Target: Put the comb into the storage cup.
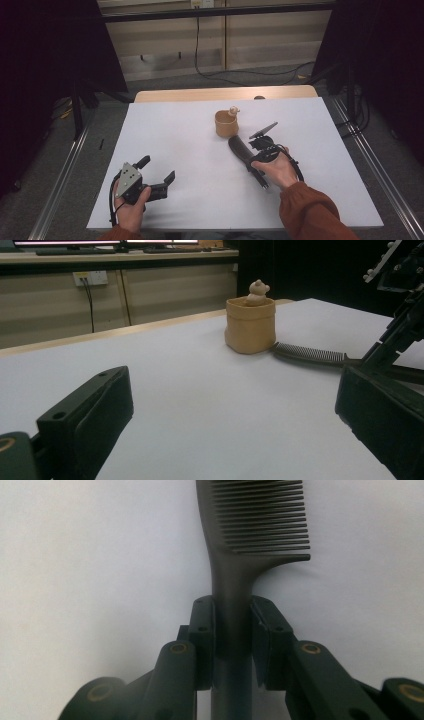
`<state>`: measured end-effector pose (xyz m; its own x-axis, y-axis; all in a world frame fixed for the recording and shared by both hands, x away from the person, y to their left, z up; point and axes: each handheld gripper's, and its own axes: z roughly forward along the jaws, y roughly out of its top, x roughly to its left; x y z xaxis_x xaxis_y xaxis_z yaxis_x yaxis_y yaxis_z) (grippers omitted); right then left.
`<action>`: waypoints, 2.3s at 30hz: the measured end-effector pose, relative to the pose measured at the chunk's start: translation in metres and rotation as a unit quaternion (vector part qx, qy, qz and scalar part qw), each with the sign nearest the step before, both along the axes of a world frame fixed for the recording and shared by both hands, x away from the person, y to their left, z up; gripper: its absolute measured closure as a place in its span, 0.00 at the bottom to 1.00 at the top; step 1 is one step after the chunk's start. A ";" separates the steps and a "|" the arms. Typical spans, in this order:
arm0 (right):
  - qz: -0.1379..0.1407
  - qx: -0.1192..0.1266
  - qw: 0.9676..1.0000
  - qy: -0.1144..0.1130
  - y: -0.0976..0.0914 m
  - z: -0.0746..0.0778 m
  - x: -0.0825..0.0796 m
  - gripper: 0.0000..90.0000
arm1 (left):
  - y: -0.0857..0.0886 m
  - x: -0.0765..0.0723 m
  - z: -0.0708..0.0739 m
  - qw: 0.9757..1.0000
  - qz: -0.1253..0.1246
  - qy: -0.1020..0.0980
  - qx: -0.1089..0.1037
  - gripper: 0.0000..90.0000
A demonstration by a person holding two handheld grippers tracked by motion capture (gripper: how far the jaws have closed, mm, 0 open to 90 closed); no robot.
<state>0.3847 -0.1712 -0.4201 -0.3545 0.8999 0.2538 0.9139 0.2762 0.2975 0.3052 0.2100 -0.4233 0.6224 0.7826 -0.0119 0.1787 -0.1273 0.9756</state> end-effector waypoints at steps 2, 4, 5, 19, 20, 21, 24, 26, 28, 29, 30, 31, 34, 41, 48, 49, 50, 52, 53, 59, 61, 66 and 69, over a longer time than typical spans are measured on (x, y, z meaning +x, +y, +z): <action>0.003 0.001 1.000 -0.001 0.000 0.001 -0.001 0.81 | 0.000 0.000 0.000 1.000 0.000 0.000 0.001 0.02; 0.004 0.002 1.000 -0.005 0.000 0.002 -0.002 0.81 | 0.000 0.000 0.000 1.000 0.001 0.000 0.000 0.02; 0.006 0.003 1.000 -0.006 -0.001 0.002 -0.003 0.81 | 0.000 0.000 0.000 1.000 0.001 0.000 0.000 0.02; 0.012 0.026 0.999 -0.029 -0.021 0.011 -0.010 0.81 | -0.001 0.000 -0.001 1.000 0.000 0.001 0.000 0.02; 0.012 0.026 0.999 -0.033 -0.022 0.012 -0.011 0.81 | -0.001 0.000 -0.001 1.000 0.000 0.001 0.000 0.02; 0.014 0.028 0.999 -0.036 -0.022 0.013 -0.012 0.81 | -0.001 0.000 -0.001 1.000 0.000 0.001 -0.002 0.02; 0.018 0.037 0.997 -0.058 -0.023 0.015 -0.014 0.81 | 0.000 0.000 -0.001 1.000 0.001 0.002 -0.003 0.02; 0.017 0.038 0.997 -0.061 -0.024 0.015 -0.015 0.81 | 0.000 0.000 -0.001 1.000 0.001 0.001 -0.003 0.02; 0.018 0.039 0.997 -0.065 -0.025 0.015 -0.016 0.81 | 0.000 0.000 -0.001 1.000 0.001 0.001 -0.002 0.02; 0.020 0.040 0.997 -0.068 -0.025 0.015 -0.017 0.81 | 0.000 0.000 -0.001 1.000 0.001 0.001 -0.002 0.02; 0.018 0.044 0.996 -0.071 -0.025 0.015 -0.017 0.81 | -0.001 0.000 -0.001 1.000 0.001 0.002 -0.003 0.02; 0.017 0.045 0.996 -0.072 -0.026 0.015 -0.018 0.81 | 0.000 0.000 -0.001 1.000 0.001 0.002 -0.002 0.02; 0.023 0.049 0.995 -0.081 -0.027 0.016 -0.020 0.81 | -0.001 0.000 -0.001 1.000 0.001 0.002 -0.003 0.02; 0.025 0.069 0.991 -0.113 -0.031 0.020 -0.027 0.81 | -0.001 0.000 -0.001 1.000 0.001 0.001 -0.002 0.02; 0.038 0.087 0.984 -0.151 -0.031 0.018 -0.034 0.81 | 0.000 0.000 -0.001 1.000 0.001 0.001 -0.003 0.02; 0.041 0.089 0.983 -0.156 -0.031 0.018 -0.034 0.81 | 0.000 0.000 -0.001 1.000 0.001 0.001 -0.002 0.02; 0.041 0.094 0.982 -0.161 -0.032 0.018 -0.035 0.81 | 0.000 0.000 -0.001 1.000 0.001 0.000 -0.001 0.02; 0.041 0.097 0.980 -0.169 -0.032 0.018 -0.036 0.81 | 0.000 0.000 -0.001 1.000 0.001 0.000 -0.002 0.02; 0.039 0.102 0.979 -0.172 -0.033 0.018 -0.036 0.81 | 0.000 0.000 -0.001 1.000 0.000 0.001 -0.002 0.02; 0.038 0.118 0.972 -0.200 -0.035 0.020 -0.037 0.81 | 0.000 0.000 0.000 1.000 0.000 0.000 -0.002 0.02; 0.043 0.122 0.969 -0.211 -0.034 0.021 -0.037 0.81 | 0.000 0.000 0.000 1.000 0.000 0.000 -0.001 0.02; 0.037 0.122 0.958 -0.258 -0.036 0.023 -0.038 0.81 | 0.000 0.000 0.000 1.000 0.000 0.000 -0.002 0.02; 0.039 0.123 0.954 -0.271 -0.037 0.022 -0.038 0.81 | 0.000 0.000 0.000 1.000 0.000 0.000 -0.002 0.02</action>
